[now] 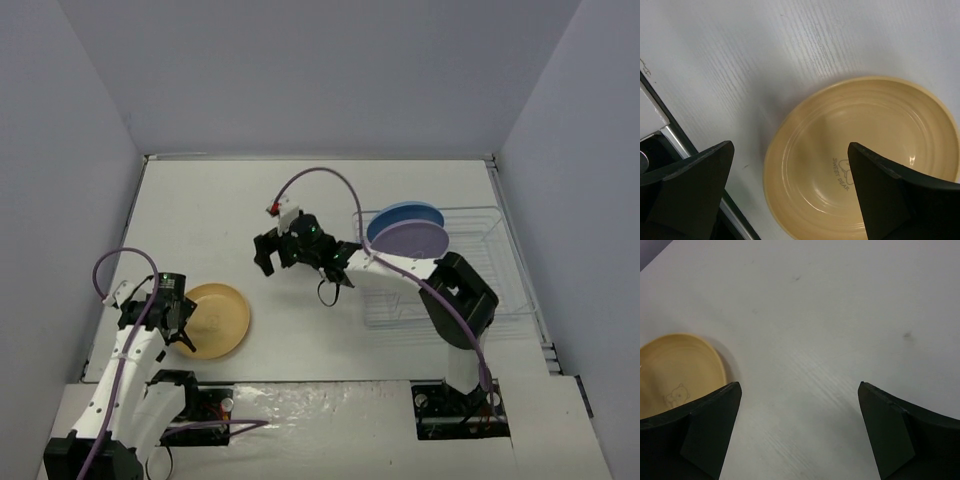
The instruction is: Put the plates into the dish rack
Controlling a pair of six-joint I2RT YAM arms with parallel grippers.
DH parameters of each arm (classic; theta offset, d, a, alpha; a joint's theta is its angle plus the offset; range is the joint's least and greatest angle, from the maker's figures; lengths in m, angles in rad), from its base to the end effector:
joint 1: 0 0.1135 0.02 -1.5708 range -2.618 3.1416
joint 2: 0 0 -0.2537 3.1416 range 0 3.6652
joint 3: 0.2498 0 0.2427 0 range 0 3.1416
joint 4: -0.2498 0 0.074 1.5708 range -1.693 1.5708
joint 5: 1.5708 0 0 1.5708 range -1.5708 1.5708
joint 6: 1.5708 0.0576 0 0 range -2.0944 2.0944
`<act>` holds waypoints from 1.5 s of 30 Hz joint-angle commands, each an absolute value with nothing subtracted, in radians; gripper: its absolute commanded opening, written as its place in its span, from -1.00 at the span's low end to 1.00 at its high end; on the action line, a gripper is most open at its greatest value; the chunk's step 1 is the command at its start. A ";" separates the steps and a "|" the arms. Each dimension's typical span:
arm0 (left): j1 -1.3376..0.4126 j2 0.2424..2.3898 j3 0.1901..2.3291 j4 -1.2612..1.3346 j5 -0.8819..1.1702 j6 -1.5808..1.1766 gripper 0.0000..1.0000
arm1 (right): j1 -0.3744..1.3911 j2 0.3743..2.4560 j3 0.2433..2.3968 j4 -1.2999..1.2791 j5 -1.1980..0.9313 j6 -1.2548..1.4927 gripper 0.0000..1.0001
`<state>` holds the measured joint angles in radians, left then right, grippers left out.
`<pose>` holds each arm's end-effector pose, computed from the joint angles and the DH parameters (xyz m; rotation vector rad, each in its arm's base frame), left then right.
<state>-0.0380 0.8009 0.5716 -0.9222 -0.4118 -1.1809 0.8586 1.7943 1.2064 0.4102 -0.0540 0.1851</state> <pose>0.1385 0.0178 0.1848 -1.4833 2.0960 0.1269 0.2817 0.3310 0.2571 -0.6396 1.7026 0.8007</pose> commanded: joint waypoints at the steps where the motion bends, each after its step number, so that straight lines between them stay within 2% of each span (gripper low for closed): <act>1: -0.033 0.801 0.583 -0.866 -0.422 -1.167 0.94 | 0.934 1.918 1.287 0.556 -0.254 0.255 1.00; 8: -0.033 0.788 0.620 -0.869 -0.443 -1.124 0.94 | 0.997 2.086 1.391 0.523 -0.300 0.362 0.97; 14: -0.034 0.720 0.628 -0.867 -0.466 -1.111 0.94 | 1.029 2.161 1.412 0.502 -0.328 0.422 0.65; 17: -0.034 0.691 0.623 -0.852 -0.464 -1.098 0.94 | 1.054 2.179 1.402 0.503 -0.332 0.446 0.28; 18: -0.033 0.687 0.623 -0.846 -0.463 -1.097 0.94 | 1.057 2.184 1.400 0.497 -0.329 0.453 0.24; 20: -0.034 0.681 0.624 -0.841 -0.455 -1.093 0.94 | 1.057 2.193 1.396 0.483 -0.313 0.471 -0.02; 23: -0.032 0.680 0.623 -0.831 -0.446 -1.086 0.94 | 1.058 2.200 1.390 0.465 -0.289 0.486 -0.29; 27: -0.032 0.679 0.624 -0.810 -0.425 -1.080 0.94 | 1.054 2.181 1.373 0.447 -0.225 0.485 -1.00; 31: -0.033 0.678 0.654 -0.717 -0.348 -1.040 0.94 | 1.044 2.067 1.305 0.443 -0.061 0.377 -1.00; 38: -0.032 0.725 0.717 -0.553 -0.243 -0.995 0.94 | 1.026 1.631 1.181 0.409 0.378 0.025 -1.00; 42: -0.034 0.771 0.779 -0.481 -0.168 -0.946 0.94 | 0.985 1.394 1.206 0.298 0.434 -0.320 -1.00; 45: -0.034 0.801 0.787 -0.452 -0.136 -0.926 0.94 | 0.943 1.261 1.221 0.274 0.397 -0.519 -1.00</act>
